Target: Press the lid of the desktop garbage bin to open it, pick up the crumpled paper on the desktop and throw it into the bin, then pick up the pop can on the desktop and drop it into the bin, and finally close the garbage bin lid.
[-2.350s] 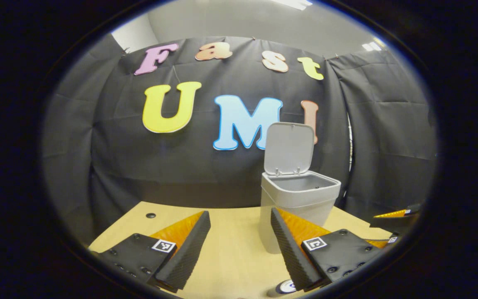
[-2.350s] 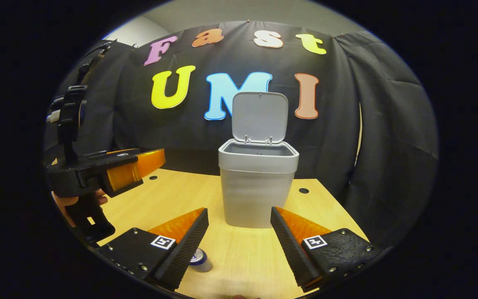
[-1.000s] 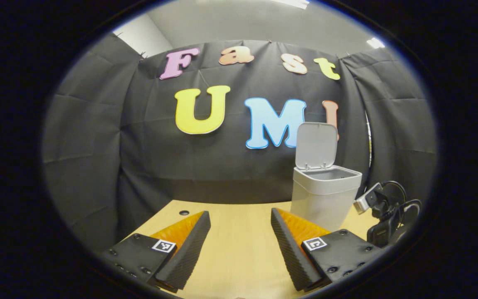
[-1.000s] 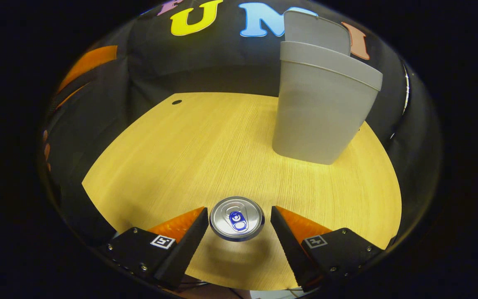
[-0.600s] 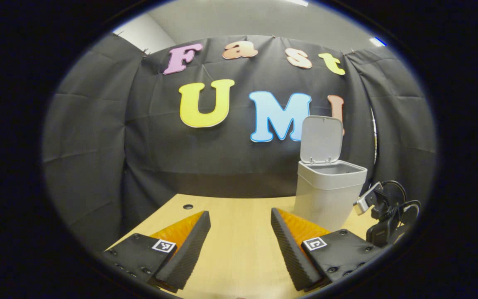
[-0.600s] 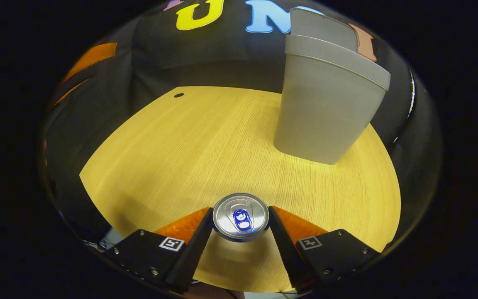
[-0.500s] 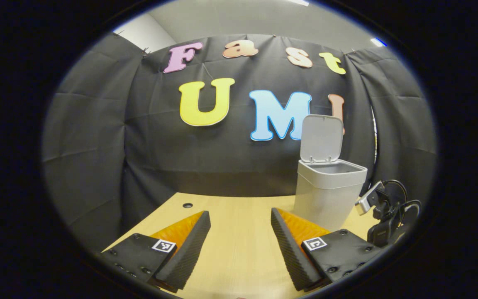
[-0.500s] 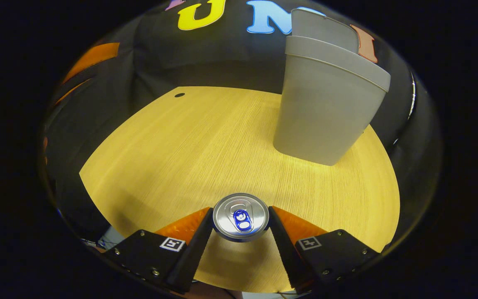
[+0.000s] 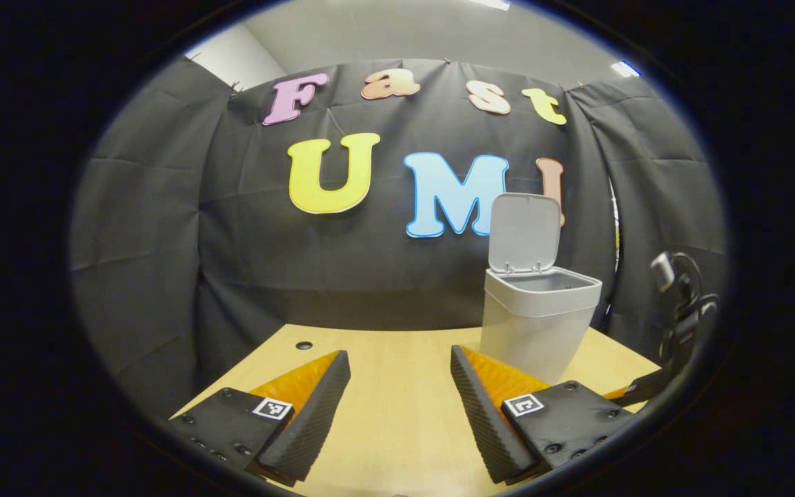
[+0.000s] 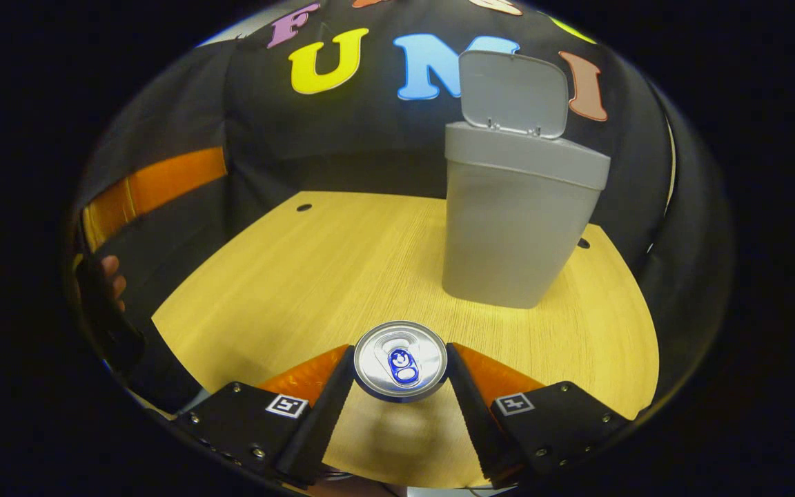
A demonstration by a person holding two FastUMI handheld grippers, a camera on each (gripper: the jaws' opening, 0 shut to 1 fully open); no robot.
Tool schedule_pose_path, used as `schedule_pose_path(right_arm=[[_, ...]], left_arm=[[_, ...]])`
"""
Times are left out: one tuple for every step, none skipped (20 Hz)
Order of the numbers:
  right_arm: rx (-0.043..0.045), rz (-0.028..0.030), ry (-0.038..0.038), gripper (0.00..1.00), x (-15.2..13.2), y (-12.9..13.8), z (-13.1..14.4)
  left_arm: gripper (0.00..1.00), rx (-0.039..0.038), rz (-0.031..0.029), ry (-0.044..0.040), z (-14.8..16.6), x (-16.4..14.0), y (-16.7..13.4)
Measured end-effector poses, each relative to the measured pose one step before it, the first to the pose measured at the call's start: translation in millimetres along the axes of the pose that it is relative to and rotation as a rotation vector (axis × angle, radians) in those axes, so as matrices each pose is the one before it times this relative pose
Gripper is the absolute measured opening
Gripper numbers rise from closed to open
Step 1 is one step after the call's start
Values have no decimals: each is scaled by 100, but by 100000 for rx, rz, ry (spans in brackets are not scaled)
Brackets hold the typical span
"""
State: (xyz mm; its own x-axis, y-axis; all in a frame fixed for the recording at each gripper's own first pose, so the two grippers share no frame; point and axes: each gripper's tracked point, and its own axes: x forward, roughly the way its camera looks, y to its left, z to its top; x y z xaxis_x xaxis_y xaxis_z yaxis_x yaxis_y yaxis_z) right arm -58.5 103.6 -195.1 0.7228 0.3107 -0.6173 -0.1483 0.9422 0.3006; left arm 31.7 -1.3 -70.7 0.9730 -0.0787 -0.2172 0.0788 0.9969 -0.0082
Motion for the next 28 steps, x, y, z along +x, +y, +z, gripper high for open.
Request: schedule_pose_path(right_arm=[[687,301,-2932,83,-471,-83,872],[593,-5,-3221,80,-561,-291,1260],[313,-215,-2767,83,-305,-294,1027],[18,-218,-2719,83,-260,-312,1067],[-408,-176,-2672,83,-248,-210,1015],[-932,-512,-2460,83,-225,-253,893],[-1339,-585,-2557,83,-55,-250,868],[-1569,-610,-2258,83,-38,-254,873],[-1791,-688,-1855,83,53,-85,733],[-1898,-945,-1680,83,11,-199,553],[-1856,-743,-2016,83,0,-49,584],[-1743,-484,-1907,83,-103,-7,643],[-1631,-434,-2282,83,29,98,559],[-1789,-526,-2387,83,7,-33,659],[-2054,-1189,-2678,83,-11,-123,646],[-2400,-1501,-2575,83,-56,-297,730],[-2439,-1689,-2477,83,39,-266,550],[-2207,-1310,-2327,83,-1,-290,640],[-2023,-1051,-2299,83,149,-186,635],[-1310,-1119,-1758,83,25,-272,478],[-1236,-899,-1790,83,159,-248,550],[-1071,-947,-1709,83,98,-286,543],[-1153,-1061,-1185,83,97,-242,298],[-1092,-1104,-1678,83,147,-387,449],[-1182,-872,-1559,83,259,-233,454],[-1269,-983,-1536,83,186,-372,425],[-1205,-1031,-1206,83,222,-260,333],[-1139,-822,-1693,83,182,-278,485]], left_arm=[[96,-270,-193,423,-81,25,-126],[96,-251,-236,-155,51,-18,-89],[96,-185,12,-170,-55,-136,-95],[95,-157,114,-368,137,-2,-74],[96,-97,186,-520,149,-5,13],[96,-50,320,-613,222,-172,89],[96,-32,334,-258,34,-60,-18],[96,-219,372,-164,-60,-27,-6],[96,-522,185,-217,12,-22,-12],[96,-336,65,-217,124,-49,-91],[96,100,247,-277,104,172,30],[96,361,186,-382,11,41,56],[96,428,437,-525,145,-72,28],[95,238,35,-654,203,37,-11],[95,76,111,-398,202,76,38],[96,-20,-6,-210,139,73,-10],[96,-105,-218,-86,-38,-54,-93],[96,-117,-61,86,-83,45,-19],[96,-73,-128,94,-39,214,-106],[96,-19,-125,-19,-13,52,5],[96,103,62,-178,67,26,4],[96,248,212,-266,152,-96,44],[96,258,202,-291,84,69,56],[96,57,173,-247,-43,-45,10],[96,-51,111,-49,75,-41,30],[96,-89,142,214,-105,5,62],[96,-200,312,185,-127,134,167],[96,-165,217,122,-18,-8,60]])
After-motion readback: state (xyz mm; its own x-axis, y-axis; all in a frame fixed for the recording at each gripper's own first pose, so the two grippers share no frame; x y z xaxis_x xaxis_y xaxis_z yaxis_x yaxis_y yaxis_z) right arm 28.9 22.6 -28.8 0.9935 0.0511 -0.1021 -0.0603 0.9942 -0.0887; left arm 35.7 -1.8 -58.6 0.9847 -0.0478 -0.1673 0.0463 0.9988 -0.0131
